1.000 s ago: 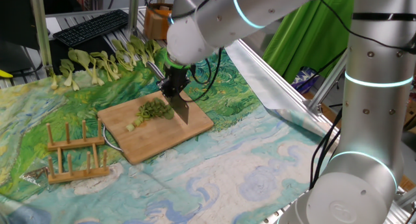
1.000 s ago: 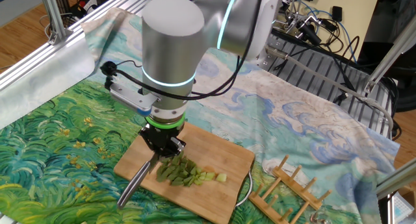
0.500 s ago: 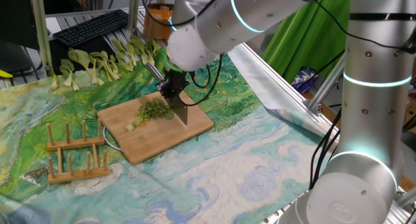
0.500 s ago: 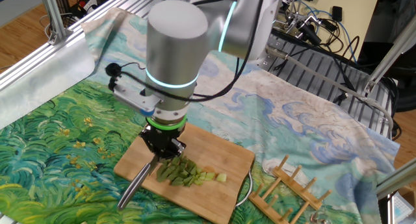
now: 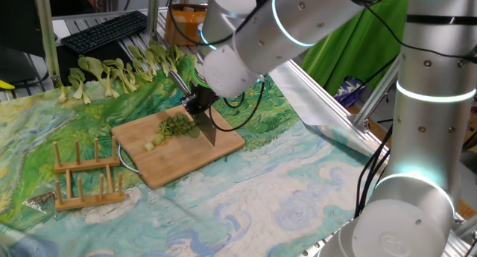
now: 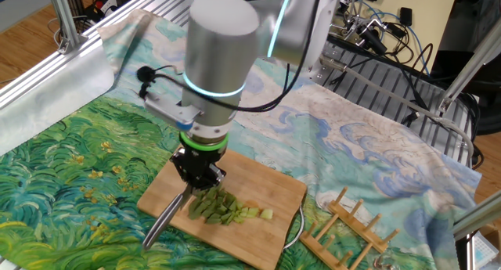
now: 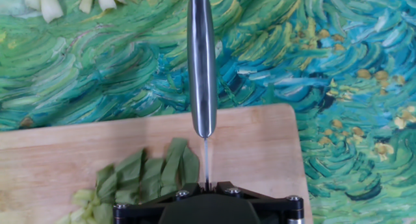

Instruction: Chop the pakchoi

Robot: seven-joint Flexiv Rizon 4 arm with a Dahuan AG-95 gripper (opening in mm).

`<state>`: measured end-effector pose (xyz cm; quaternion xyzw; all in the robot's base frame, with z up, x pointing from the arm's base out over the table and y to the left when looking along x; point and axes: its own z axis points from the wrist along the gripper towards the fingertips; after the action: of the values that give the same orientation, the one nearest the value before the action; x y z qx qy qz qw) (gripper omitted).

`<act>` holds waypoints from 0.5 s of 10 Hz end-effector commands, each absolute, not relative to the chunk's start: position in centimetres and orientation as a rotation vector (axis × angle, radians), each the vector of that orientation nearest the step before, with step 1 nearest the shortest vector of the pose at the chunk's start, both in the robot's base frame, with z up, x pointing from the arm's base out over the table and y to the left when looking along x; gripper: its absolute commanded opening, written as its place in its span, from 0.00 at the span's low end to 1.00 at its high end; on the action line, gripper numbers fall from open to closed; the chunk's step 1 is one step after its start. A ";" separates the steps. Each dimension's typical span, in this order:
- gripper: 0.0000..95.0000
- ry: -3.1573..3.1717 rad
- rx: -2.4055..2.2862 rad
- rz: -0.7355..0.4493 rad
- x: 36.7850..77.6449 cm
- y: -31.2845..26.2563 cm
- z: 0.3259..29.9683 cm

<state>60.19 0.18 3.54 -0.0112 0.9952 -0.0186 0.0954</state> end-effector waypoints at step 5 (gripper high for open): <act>0.00 2.959 -0.024 -0.055 59.8 0.5 2.7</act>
<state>59.70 0.54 3.40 -0.0070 0.9953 -0.0230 0.0941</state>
